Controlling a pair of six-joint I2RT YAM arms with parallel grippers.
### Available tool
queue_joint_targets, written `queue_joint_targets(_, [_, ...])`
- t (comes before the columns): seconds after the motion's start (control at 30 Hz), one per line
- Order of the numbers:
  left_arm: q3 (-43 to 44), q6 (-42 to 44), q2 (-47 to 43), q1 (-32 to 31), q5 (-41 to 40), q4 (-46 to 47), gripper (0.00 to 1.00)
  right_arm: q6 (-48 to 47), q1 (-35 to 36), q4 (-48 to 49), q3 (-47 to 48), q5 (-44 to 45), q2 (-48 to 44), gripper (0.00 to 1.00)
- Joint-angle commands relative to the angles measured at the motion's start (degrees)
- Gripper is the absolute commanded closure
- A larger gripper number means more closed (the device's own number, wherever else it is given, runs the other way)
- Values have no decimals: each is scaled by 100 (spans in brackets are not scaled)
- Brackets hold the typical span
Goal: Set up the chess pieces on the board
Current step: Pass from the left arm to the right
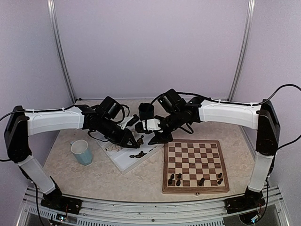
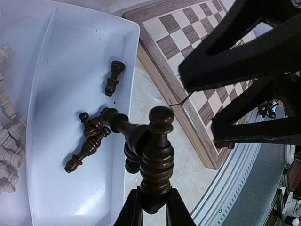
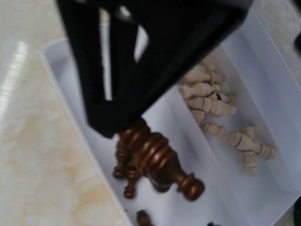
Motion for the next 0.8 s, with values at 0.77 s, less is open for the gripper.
queue_joint_targets(0.77, [48,257,292,455,1100,23,99,47,487,706,437,50,904,49])
